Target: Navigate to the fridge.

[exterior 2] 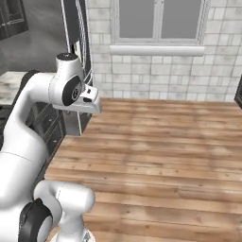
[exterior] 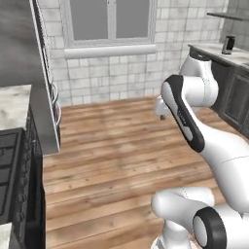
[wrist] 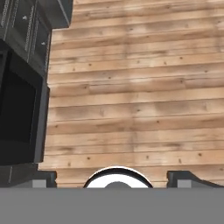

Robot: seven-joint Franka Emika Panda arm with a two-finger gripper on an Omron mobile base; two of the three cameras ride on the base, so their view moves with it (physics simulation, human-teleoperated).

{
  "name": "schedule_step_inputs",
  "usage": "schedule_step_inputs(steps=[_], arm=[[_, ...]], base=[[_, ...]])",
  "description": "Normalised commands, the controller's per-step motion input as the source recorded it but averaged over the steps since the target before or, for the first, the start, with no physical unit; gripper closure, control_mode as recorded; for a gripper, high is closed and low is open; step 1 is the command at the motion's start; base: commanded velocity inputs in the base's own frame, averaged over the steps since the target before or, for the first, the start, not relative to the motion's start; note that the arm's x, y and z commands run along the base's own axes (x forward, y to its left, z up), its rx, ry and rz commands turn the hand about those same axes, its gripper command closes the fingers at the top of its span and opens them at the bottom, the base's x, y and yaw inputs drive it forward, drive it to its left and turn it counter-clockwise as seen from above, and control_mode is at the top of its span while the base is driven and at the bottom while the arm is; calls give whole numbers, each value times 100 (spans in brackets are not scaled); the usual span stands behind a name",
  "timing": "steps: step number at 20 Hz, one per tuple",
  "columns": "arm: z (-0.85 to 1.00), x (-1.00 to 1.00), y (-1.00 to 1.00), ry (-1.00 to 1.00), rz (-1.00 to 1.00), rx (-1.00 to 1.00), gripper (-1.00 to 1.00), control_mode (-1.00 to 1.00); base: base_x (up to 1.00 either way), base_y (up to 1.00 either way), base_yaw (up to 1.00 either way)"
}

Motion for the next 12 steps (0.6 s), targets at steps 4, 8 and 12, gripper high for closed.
schedule_step_inputs(steps=[4, 8, 12], arm=[[0, 0, 0, 0, 0, 0, -100, 100], [0, 0, 0, 0, 0, 0, -100, 100], [0, 0, 0, 0, 0, 0, -100, 100]], base=[[100, 0, 0], [100, -10, 2], [100, -14, 2]])
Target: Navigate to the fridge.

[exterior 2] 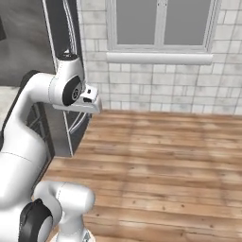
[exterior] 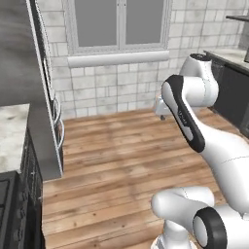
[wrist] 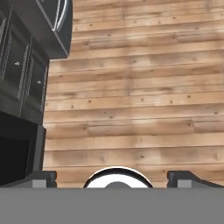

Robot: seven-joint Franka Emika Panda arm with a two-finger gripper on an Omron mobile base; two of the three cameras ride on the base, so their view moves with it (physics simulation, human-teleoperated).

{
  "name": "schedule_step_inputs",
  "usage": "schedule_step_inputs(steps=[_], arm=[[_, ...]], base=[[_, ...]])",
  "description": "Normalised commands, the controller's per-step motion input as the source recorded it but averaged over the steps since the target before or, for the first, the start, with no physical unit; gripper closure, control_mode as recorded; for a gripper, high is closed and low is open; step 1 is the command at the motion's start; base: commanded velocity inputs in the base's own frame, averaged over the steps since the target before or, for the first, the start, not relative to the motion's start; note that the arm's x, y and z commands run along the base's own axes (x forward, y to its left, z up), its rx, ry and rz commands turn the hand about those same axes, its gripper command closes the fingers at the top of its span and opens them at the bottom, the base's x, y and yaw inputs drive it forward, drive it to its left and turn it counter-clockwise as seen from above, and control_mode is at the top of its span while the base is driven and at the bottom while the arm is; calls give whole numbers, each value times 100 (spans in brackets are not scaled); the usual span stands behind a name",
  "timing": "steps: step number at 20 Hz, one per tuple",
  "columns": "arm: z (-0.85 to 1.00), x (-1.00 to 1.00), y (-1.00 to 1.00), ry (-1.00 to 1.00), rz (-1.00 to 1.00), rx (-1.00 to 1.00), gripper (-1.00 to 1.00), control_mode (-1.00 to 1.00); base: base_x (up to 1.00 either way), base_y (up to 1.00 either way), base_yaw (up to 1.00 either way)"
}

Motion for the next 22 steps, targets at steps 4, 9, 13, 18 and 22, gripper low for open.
schedule_step_inputs(steps=[4, 9, 13, 18, 22], arm=[[0, 0, 0, 0, 0, 0, -100, 100], [0, 0, 0, 0, 0, 0, -100, 100], [0, 0, 0, 0, 0, 0, -100, 100], [0, 0, 0, 0, 0, 0, -100, 100], [0, 0, 0, 0, 0, 0, -100, 100]], base=[[100, -15, 2], [100, -24, 5], [100, -42, 24], [100, -59, 48], [91, -49, 65]])
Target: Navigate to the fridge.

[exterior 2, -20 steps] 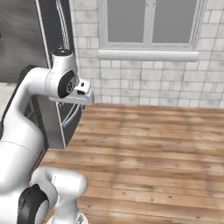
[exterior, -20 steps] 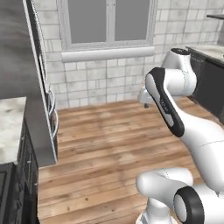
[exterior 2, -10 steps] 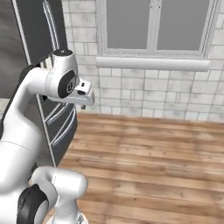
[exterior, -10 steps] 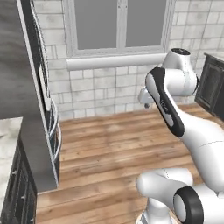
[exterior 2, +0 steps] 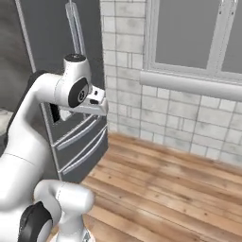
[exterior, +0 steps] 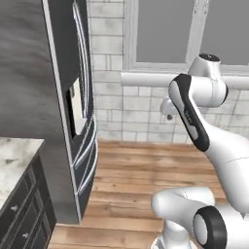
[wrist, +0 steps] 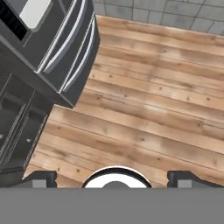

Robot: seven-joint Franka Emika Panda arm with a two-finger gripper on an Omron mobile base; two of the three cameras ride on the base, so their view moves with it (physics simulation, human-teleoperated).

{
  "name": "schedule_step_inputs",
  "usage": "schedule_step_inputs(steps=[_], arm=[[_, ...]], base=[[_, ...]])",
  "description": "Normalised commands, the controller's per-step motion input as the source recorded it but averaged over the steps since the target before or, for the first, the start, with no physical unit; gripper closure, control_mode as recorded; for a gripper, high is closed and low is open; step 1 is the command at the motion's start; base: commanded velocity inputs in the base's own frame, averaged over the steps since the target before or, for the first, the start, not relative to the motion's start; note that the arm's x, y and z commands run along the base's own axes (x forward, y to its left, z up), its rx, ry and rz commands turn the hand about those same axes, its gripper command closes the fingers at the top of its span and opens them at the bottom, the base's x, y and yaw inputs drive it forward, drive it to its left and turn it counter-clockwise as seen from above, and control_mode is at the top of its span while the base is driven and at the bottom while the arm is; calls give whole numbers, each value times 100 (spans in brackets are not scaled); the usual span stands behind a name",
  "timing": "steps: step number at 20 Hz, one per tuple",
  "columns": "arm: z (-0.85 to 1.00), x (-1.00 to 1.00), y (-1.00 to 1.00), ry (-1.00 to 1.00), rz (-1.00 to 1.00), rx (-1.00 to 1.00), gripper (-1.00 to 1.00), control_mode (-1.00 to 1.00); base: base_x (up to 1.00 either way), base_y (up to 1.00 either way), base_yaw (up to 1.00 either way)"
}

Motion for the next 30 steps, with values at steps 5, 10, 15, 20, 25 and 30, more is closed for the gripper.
schedule_step_inputs(steps=[5, 10, 15, 20, 25, 30], arm=[[0, 0, 0, 0, 0, 0, -100, 100], [0, 0, 0, 0, 0, 0, -100, 100], [0, 0, 0, 0, 0, 0, -100, 100], [0, 0, 0, 0, 0, 0, -100, 100], [0, 0, 0, 0, 0, 0, -100, 100], [0, 0, 0, 0, 0, 0, -100, 100]], base=[[87, -30, 73], [81, -26, 75], [66, -29, 75], [48, -46, 71], [22, -94, 50], [16, -100, 38]])
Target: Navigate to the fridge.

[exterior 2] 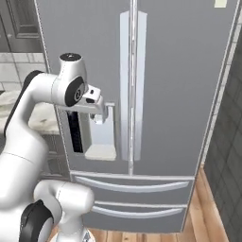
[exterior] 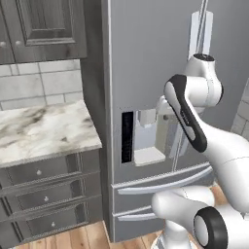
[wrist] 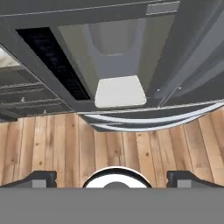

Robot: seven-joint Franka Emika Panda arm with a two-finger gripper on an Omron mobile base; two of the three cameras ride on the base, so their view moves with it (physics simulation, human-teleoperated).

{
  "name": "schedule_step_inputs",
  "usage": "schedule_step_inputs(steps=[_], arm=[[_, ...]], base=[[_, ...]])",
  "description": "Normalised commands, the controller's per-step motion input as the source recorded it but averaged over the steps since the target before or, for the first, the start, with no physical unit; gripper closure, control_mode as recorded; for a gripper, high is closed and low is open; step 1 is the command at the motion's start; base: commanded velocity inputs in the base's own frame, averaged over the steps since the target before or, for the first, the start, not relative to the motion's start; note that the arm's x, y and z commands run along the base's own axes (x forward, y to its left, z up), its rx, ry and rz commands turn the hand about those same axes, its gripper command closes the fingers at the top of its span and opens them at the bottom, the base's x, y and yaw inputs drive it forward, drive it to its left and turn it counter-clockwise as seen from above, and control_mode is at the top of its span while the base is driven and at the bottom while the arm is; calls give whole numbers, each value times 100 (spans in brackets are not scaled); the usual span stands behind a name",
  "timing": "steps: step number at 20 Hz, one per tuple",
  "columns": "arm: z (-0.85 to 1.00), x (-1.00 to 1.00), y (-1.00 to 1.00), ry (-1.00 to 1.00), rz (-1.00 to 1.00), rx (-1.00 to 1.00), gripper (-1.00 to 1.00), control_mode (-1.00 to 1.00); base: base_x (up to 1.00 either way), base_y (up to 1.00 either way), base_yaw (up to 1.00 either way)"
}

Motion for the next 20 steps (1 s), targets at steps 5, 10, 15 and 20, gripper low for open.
schedule_step_inputs(steps=[5, 10, 15, 20], arm=[[0, 0, 0, 0, 0, 0, -100, 100], [0, 0, 0, 0, 0, 0, -100, 100], [0, 0, 0, 0, 0, 0, -100, 100], [0, 0, 0, 0, 0, 0, -100, 100]], base=[[18, -79, 27], [22, -41, 18], [37, -16, 8], [44, -17, 6]])
